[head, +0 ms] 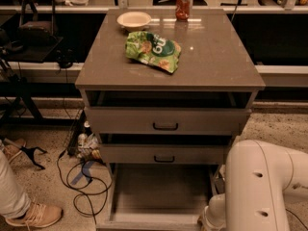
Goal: Open bottom drawer
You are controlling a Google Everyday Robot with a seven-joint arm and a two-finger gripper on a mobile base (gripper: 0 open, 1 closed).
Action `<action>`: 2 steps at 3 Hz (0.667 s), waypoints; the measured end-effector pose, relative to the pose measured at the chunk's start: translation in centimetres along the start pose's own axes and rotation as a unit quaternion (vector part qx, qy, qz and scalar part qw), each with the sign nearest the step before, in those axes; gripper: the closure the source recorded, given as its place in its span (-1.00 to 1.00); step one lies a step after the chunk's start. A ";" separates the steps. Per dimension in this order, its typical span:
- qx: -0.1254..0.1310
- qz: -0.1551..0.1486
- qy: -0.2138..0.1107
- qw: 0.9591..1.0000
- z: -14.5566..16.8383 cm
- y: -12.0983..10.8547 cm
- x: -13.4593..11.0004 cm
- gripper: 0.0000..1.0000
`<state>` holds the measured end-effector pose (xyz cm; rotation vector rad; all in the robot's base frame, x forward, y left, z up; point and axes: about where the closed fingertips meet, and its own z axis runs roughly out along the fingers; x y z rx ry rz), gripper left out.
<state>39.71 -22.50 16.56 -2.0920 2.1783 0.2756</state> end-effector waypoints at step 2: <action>0.000 0.003 0.000 1.000 -0.2 0.0 0.2 -0.71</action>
Offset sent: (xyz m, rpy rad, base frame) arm 0.0050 -0.0078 0.0078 -0.0038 -0.0083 -0.0150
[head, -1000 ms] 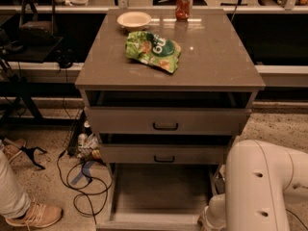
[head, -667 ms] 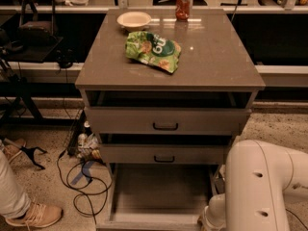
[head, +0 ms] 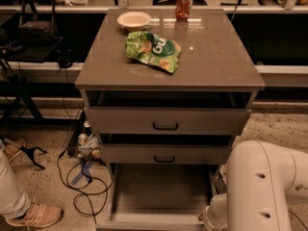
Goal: Open bottom drawer
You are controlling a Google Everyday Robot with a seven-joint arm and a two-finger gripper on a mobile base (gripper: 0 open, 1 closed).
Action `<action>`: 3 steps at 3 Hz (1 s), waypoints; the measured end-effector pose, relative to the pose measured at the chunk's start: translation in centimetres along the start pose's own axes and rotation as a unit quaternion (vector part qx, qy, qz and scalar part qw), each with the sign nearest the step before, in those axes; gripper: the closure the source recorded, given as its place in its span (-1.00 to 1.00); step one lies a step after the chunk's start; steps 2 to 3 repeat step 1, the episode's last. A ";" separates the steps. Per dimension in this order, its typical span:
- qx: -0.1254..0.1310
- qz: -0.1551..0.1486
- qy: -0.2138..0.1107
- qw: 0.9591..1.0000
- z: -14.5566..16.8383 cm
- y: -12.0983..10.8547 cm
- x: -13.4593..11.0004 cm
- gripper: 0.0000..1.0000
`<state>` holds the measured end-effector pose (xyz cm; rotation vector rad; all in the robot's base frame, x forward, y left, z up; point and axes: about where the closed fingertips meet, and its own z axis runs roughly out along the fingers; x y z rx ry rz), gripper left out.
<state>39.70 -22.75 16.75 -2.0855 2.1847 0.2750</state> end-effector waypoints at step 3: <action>0.024 0.000 0.005 1.000 -2.8 -0.6 0.7 -1.00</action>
Offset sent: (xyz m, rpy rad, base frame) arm 0.0000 0.0000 0.0000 0.0000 0.0000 0.0000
